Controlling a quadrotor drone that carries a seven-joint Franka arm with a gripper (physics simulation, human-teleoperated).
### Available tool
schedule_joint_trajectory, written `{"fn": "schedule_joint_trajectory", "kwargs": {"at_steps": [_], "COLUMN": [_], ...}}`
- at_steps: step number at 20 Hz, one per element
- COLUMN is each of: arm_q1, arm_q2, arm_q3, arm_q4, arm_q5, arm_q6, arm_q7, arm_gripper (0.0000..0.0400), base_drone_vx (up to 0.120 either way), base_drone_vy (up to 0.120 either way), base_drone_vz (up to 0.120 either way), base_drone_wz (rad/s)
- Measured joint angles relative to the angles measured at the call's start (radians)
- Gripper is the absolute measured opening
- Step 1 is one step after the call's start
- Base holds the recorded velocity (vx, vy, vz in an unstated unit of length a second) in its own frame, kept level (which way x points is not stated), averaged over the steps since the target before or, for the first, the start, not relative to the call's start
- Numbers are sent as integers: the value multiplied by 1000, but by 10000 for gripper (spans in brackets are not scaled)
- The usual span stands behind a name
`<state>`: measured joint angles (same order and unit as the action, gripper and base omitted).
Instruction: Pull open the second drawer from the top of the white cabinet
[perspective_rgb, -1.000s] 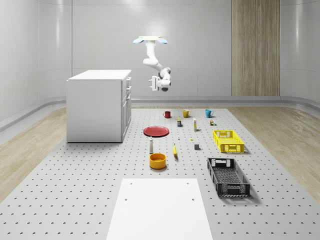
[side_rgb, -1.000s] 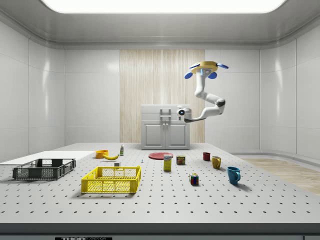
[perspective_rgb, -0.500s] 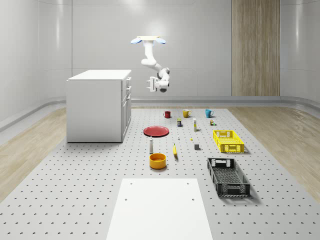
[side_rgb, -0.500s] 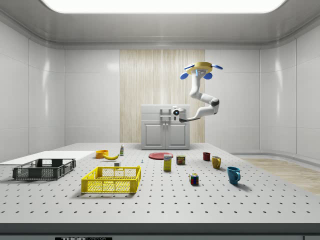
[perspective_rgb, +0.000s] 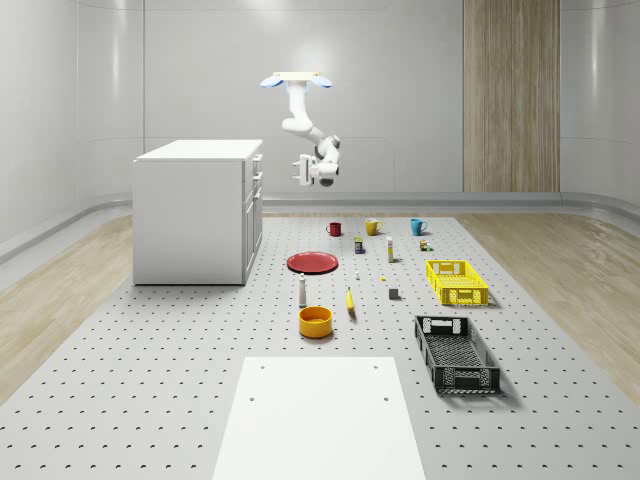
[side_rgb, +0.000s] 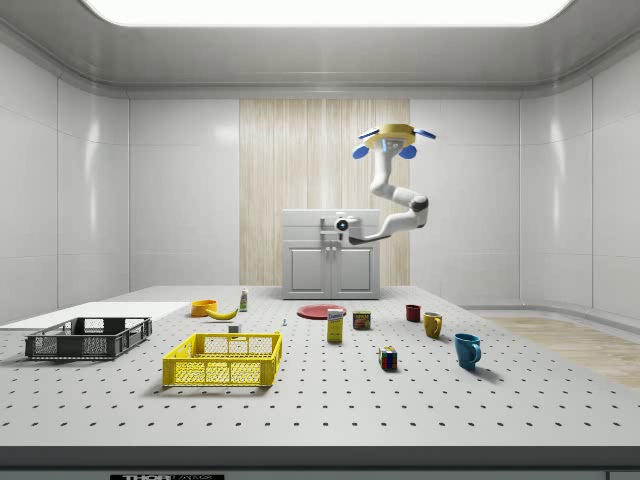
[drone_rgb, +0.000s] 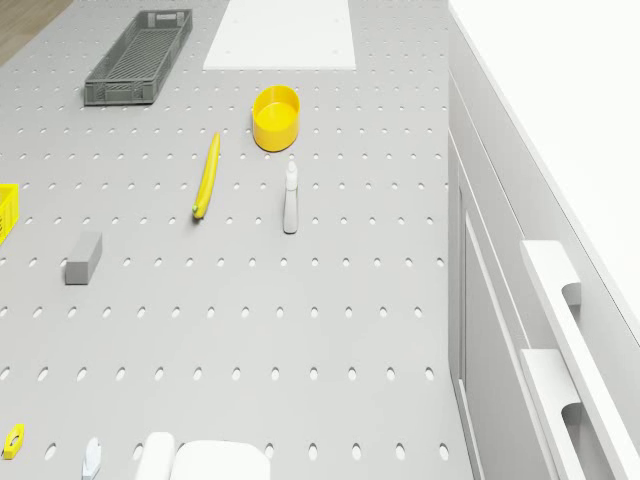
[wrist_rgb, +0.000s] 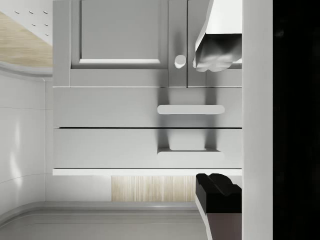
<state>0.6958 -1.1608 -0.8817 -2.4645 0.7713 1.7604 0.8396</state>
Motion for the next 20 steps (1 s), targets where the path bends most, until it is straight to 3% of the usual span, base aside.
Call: {"fn": "schedule_joint_trajectory", "kwargs": {"at_steps": [11,20], "arm_q1": [12,26], "arm_q2": [-14,-17], "arm_q3": [-3,45], "arm_q4": [-2,-47], "arm_q5": [-12,26], "arm_q6": [11,78], "arm_q7": [10,2], "arm_gripper": [300,300], "base_drone_vx": [116,0], "base_drone_vy": [0,0], "base_drone_vz": [0,0], "base_drone_wz": [0,0]}}
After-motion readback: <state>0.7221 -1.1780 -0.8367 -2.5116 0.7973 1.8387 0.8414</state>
